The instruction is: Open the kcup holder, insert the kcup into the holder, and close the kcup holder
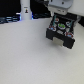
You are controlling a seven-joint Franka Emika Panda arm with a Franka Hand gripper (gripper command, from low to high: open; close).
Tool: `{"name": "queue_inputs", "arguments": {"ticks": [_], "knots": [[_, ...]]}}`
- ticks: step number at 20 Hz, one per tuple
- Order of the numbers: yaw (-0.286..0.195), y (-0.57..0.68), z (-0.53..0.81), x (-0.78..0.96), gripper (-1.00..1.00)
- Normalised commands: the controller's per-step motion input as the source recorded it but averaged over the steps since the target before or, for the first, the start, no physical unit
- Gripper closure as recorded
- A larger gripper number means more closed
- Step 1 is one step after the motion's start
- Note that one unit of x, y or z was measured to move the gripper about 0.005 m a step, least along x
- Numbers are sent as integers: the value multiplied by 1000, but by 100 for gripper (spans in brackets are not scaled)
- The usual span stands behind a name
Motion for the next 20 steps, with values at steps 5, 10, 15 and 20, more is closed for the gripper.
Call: {"name": "queue_inputs", "arguments": {"ticks": [5,10,15,20], "knots": [[62,21,-181,453,-100],[175,199,-280,10,-100],[234,203,-300,-271,-100],[234,103,-133,-430,-100]]}}
